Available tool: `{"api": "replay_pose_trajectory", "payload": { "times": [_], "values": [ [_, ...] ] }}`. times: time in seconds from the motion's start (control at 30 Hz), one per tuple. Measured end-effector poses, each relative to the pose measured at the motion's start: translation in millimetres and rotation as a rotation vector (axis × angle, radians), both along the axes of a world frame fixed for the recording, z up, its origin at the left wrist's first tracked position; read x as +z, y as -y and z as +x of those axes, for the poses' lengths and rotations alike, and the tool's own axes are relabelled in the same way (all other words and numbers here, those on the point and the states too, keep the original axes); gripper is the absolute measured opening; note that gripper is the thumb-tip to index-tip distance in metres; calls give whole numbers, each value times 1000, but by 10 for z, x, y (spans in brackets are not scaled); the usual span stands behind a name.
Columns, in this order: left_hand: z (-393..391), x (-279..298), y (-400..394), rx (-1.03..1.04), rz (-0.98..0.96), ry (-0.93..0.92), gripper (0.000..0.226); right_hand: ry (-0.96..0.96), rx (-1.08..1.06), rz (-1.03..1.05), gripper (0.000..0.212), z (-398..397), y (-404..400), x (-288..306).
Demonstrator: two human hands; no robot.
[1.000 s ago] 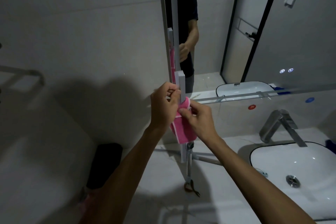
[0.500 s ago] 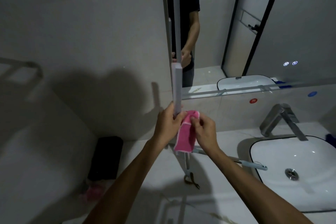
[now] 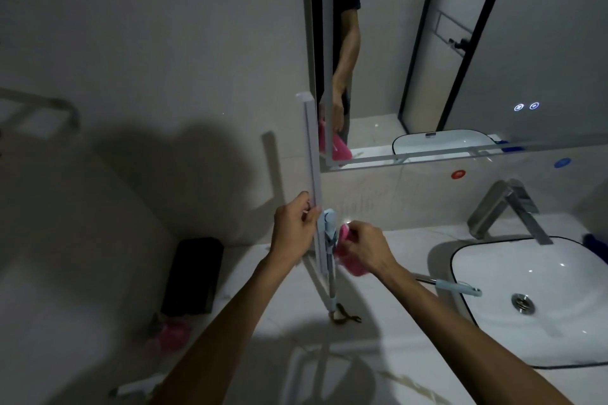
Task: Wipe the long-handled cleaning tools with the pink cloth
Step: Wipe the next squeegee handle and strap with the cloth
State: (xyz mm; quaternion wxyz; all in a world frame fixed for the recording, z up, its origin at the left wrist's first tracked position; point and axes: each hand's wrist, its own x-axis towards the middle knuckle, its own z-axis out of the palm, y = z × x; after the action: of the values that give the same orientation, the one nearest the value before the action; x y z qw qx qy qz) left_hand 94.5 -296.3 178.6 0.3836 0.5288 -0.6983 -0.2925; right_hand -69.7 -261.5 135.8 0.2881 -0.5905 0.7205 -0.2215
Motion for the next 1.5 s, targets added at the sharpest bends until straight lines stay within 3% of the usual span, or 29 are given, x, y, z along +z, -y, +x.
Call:
{"api": "replay_pose_trajectory", "payload": {
  "times": [0.1, 0.17, 0.27, 0.5, 0.63, 0.77, 0.93, 1.03, 1.2, 1.3, 1.33, 1.37, 1.43, 1.5],
  "values": [
    [10, 64, -58, -12, -42, -8, 40, 95, 101, -19, 33, 160, -48, 55],
    [37, 94, -82, -9, -65, -39, 33, 166, 148, -64, 41, 240, -62, 73],
    [95, 140, -99, 9, -88, -97, 24, 245, 158, -70, 38, 314, -92, 100],
    [332, 32, -201, 63, 31, -212, 24, 94, 193, -202, 26, 547, -180, 104],
    [495, -256, -394, 20, 212, -125, 17, 123, 204, -330, 34, 614, -233, 148],
    [595, -413, -570, -4, 240, -221, 6, 146, 250, -347, 48, 720, -328, 155],
    [616, -272, -651, 69, 275, -387, 27, 246, 281, -324, 49, 821, -494, 83],
    [574, -195, -690, 99, 239, -307, 26, 268, 238, -294, 49, 822, -542, 75],
    [416, -90, -846, 162, 156, -152, 23, 295, 258, -231, 31, 740, -604, 108],
    [282, 3, -1014, 283, 71, -94, 13, 308, 340, -164, 41, 632, -689, 81],
    [230, 55, -1088, 326, 46, -101, 5, 296, 364, -121, 44, 582, -734, 57],
    [174, 93, -1155, 375, 29, -133, 11, 279, 383, -69, 43, 519, -772, 9],
    [81, 124, -1291, 460, 2, -242, 27, 240, 441, 11, 30, 381, -868, -111],
    [-23, 169, -1453, 518, -27, -311, 25, 203, 505, -20, 16, 260, -969, -225]
  ]
}}
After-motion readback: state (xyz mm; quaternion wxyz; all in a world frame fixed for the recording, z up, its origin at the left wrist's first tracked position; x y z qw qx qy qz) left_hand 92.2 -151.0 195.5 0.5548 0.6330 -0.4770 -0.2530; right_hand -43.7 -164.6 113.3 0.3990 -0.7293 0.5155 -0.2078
